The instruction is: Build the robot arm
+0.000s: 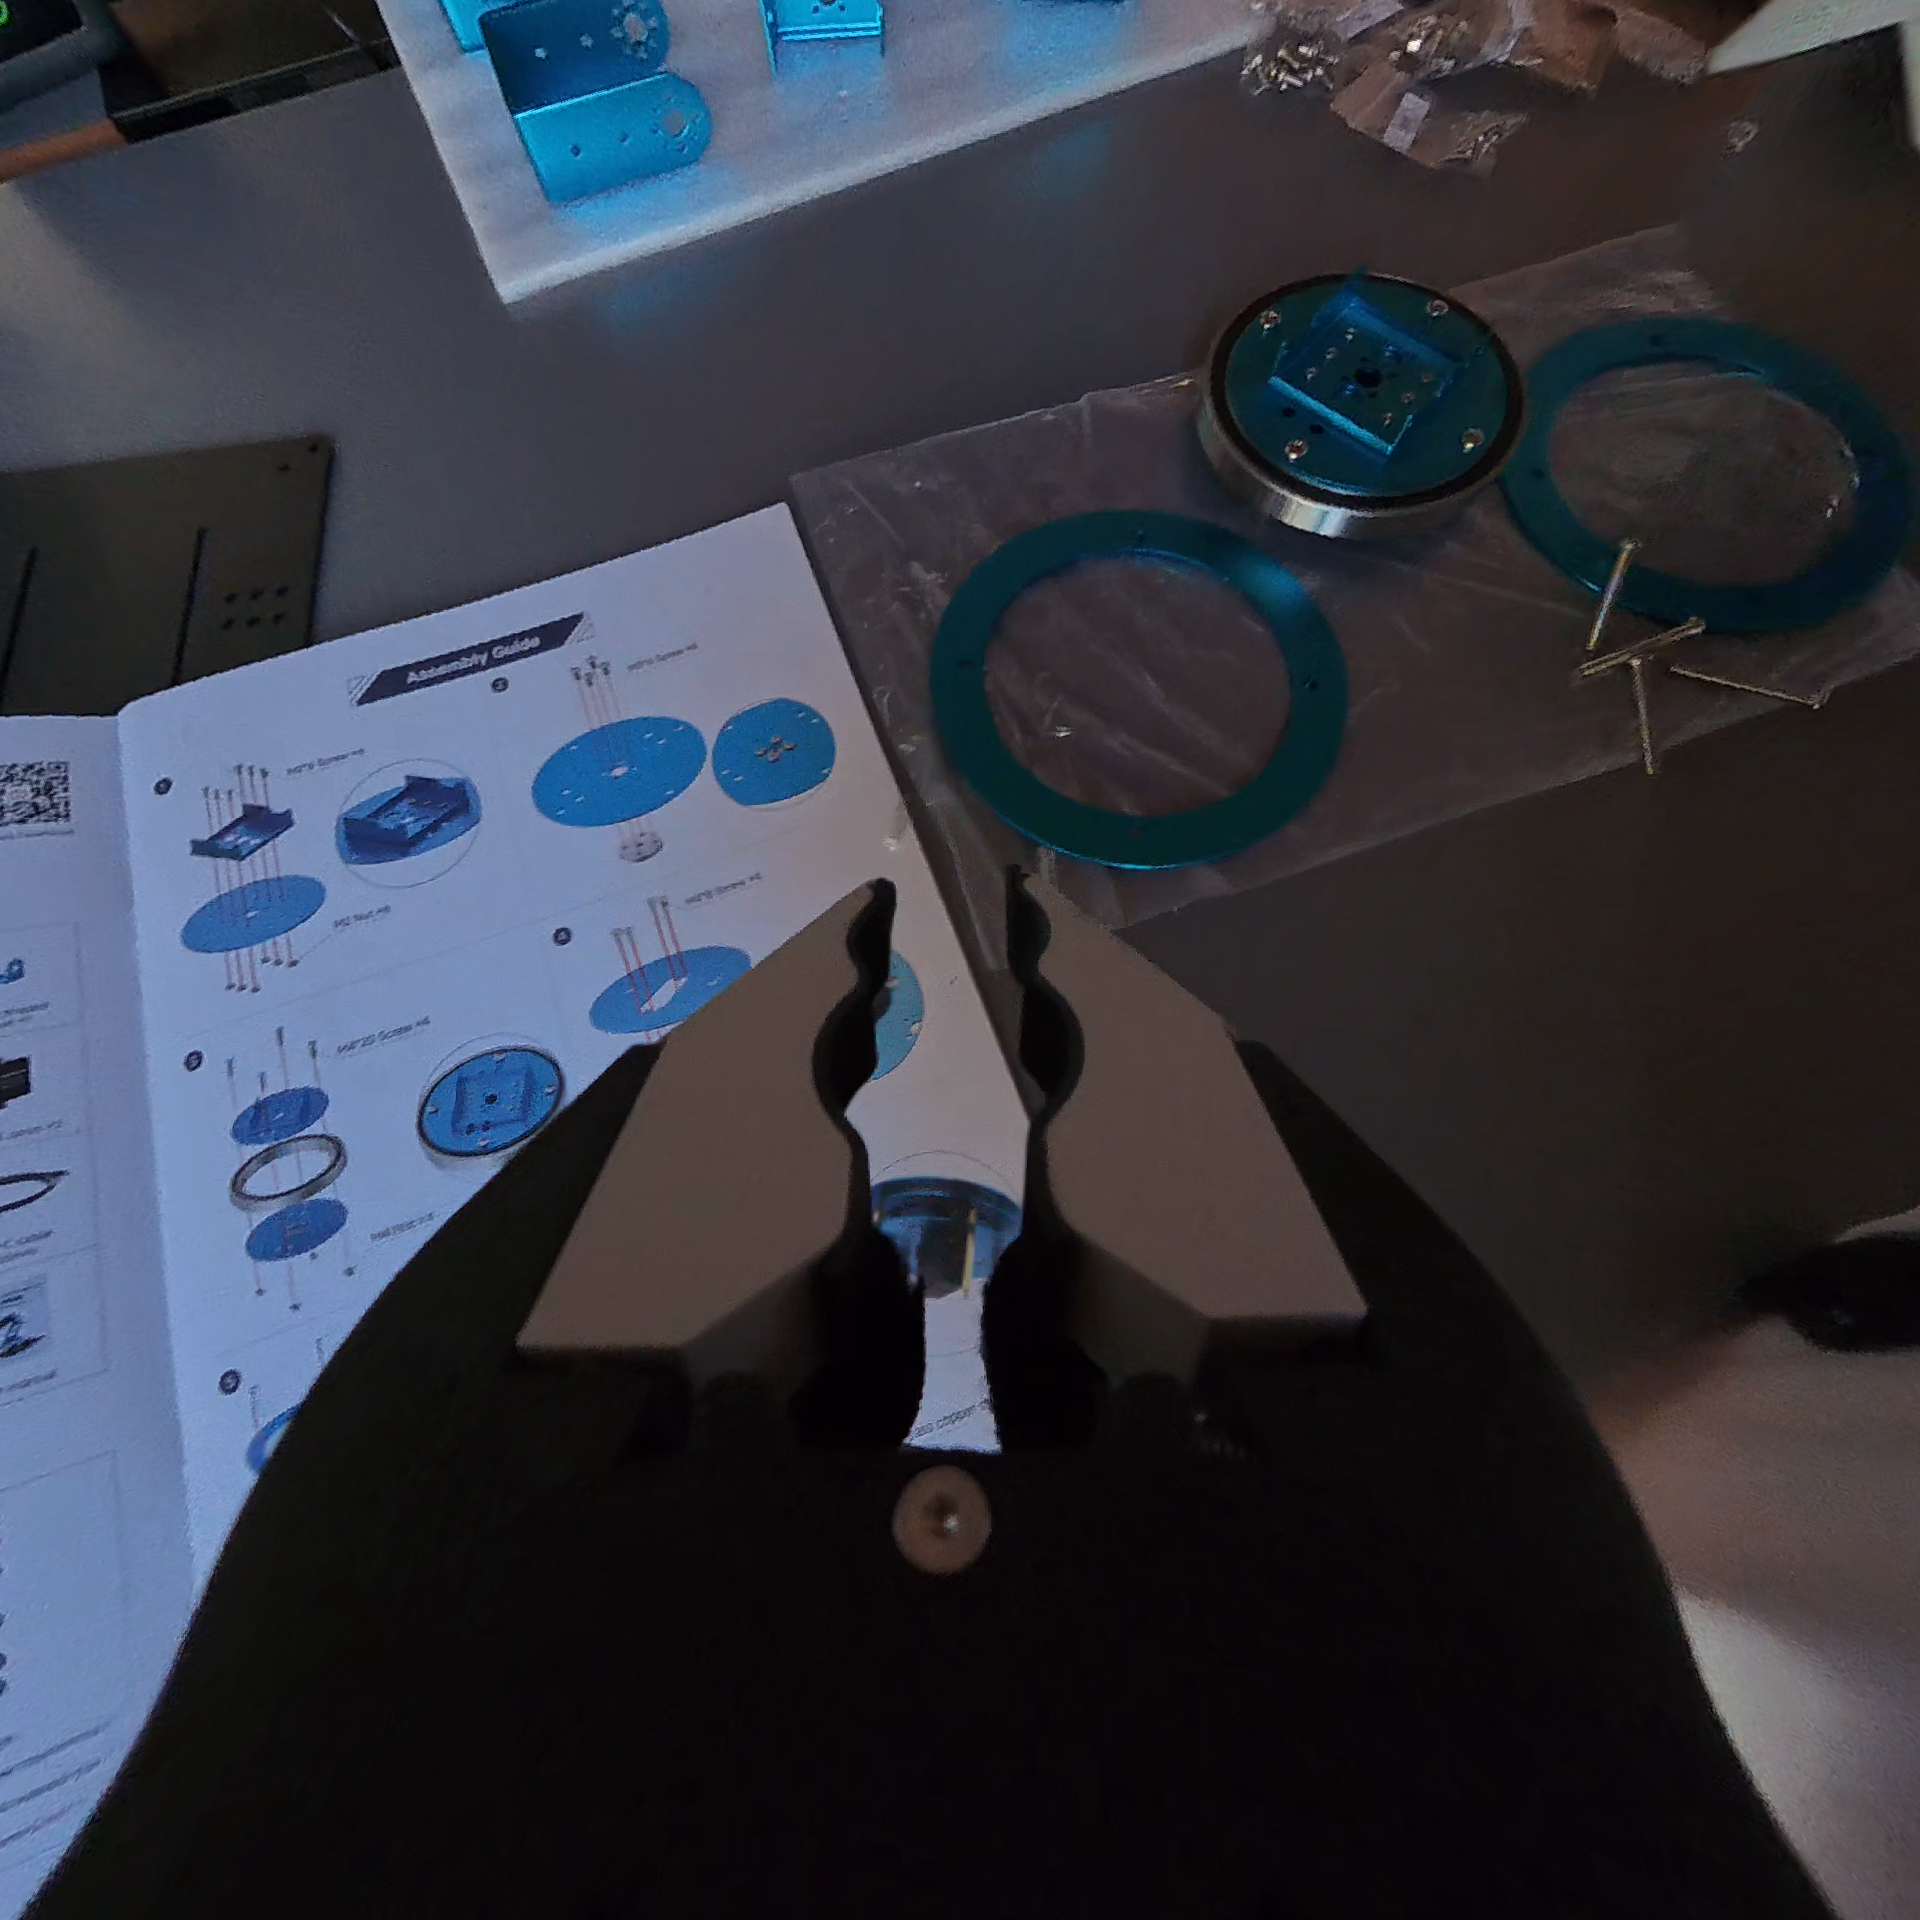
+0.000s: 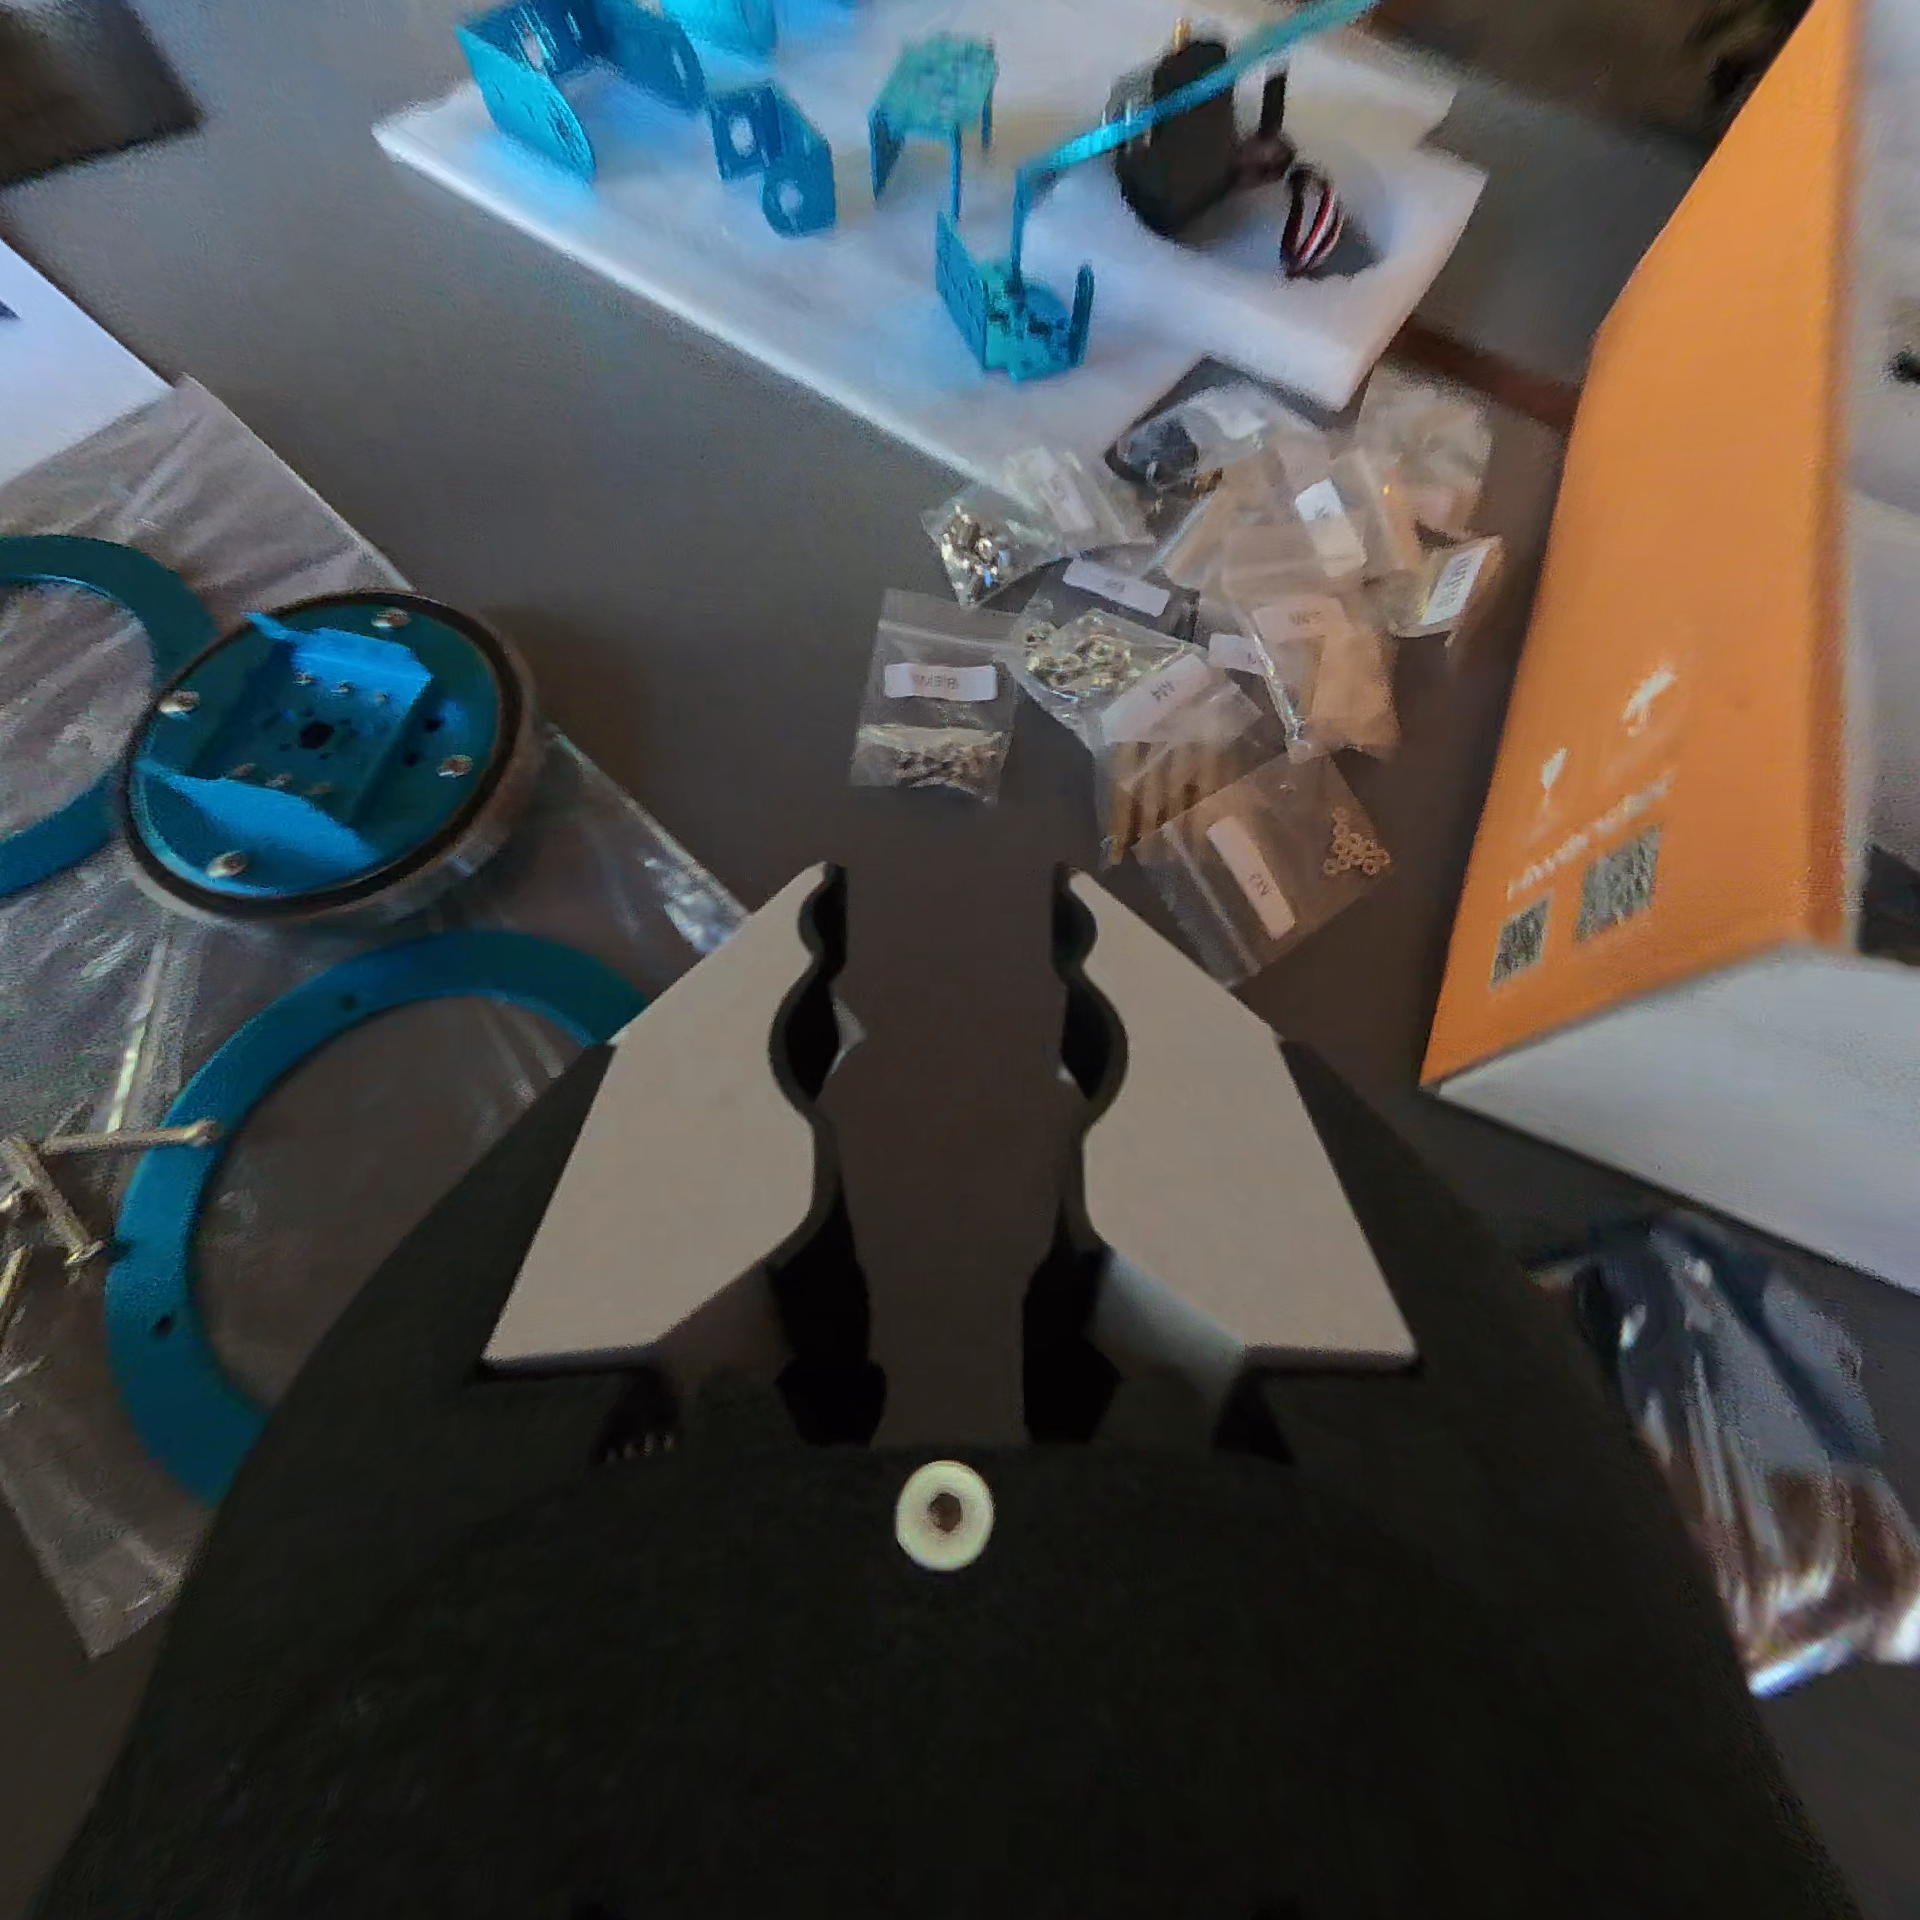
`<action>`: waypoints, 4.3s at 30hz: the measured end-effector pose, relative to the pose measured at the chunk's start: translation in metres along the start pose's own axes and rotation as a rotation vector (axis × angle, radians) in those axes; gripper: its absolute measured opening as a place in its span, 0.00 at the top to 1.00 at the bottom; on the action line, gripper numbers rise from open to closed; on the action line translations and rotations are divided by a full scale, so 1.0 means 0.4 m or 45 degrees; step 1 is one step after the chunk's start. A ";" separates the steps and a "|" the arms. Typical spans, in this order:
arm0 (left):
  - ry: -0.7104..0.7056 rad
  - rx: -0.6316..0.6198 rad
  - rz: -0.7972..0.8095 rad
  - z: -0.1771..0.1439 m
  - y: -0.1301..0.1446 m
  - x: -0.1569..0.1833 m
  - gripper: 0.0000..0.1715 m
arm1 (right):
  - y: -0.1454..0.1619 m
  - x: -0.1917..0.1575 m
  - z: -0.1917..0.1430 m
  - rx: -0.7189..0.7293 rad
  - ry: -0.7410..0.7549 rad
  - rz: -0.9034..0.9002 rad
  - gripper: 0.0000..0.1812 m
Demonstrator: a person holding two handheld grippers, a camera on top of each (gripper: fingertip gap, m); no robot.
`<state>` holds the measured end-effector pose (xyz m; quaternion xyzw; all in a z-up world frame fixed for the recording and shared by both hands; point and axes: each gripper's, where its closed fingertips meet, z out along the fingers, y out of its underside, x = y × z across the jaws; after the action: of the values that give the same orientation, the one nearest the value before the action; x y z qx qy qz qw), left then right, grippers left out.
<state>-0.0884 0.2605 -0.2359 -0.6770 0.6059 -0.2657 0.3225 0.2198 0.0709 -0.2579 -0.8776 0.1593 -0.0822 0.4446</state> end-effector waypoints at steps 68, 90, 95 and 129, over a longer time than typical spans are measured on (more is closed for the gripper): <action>-0.211 -0.141 -0.378 -0.260 0.357 -0.205 0.86 | 0.067 0.100 0.070 -0.157 0.103 0.265 0.69; -0.007 -0.108 -0.234 -0.120 0.170 -0.089 0.86 | -0.010 -0.023 0.142 -0.154 -0.229 0.089 0.68; 0.007 -0.096 -0.219 -0.116 0.144 -0.073 0.86 | -0.049 -0.002 0.145 -0.093 -0.154 0.039 0.68; 0.055 0.004 -0.275 -0.121 0.145 -0.107 0.86 | -0.118 0.094 0.304 -0.315 -0.110 0.327 0.67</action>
<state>-0.1676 0.2941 -0.2473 -0.7319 0.5358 -0.3143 0.2801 0.2995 0.1754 -0.2916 -0.9007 0.2596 0.0333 0.3467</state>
